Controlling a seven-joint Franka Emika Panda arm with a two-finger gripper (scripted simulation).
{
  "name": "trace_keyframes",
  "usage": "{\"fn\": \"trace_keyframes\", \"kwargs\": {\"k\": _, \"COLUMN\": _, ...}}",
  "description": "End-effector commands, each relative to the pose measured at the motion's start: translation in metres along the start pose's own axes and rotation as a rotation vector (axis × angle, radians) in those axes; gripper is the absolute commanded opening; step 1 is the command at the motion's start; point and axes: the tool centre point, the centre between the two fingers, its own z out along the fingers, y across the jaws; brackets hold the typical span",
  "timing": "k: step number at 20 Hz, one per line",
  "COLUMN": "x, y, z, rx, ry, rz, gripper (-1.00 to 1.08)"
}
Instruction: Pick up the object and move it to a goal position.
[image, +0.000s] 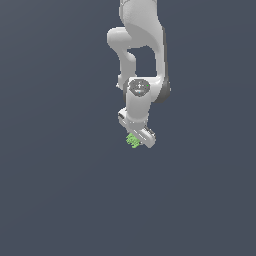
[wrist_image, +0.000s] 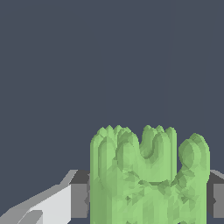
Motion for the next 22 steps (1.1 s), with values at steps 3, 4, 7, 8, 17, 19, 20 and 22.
{"fn": "trace_keyframes", "kwargs": {"k": 3, "x": -0.003, "y": 0.009, "z": -0.033, "rx": 0.001, "ry": 0.000, "rz": 0.000, "gripper": -1.00}}
{"fn": "trace_keyframes", "kwargs": {"k": 4, "x": -0.004, "y": 0.011, "z": -0.041, "rx": 0.001, "ry": 0.000, "rz": 0.000, "gripper": -1.00}}
{"fn": "trace_keyframes", "kwargs": {"k": 7, "x": -0.006, "y": 0.019, "z": -0.069, "rx": 0.001, "ry": 0.000, "rz": 0.001, "gripper": -1.00}}
{"fn": "trace_keyframes", "kwargs": {"k": 8, "x": -0.007, "y": 0.022, "z": -0.079, "rx": 0.001, "ry": 0.000, "rz": 0.001, "gripper": -1.00}}
{"fn": "trace_keyframes", "kwargs": {"k": 17, "x": -0.013, "y": 0.047, "z": -0.173, "rx": -0.001, "ry": 0.001, "rz": 0.002, "gripper": -1.00}}
{"fn": "trace_keyframes", "kwargs": {"k": 19, "x": -0.015, "y": 0.052, "z": -0.194, "rx": -0.001, "ry": 0.001, "rz": 0.002, "gripper": -1.00}}
{"fn": "trace_keyframes", "kwargs": {"k": 20, "x": -0.016, "y": 0.055, "z": -0.205, "rx": -0.001, "ry": 0.001, "rz": 0.002, "gripper": -1.00}}
{"fn": "trace_keyframes", "kwargs": {"k": 22, "x": -0.017, "y": 0.060, "z": -0.225, "rx": -0.001, "ry": 0.001, "rz": 0.002, "gripper": -1.00}}
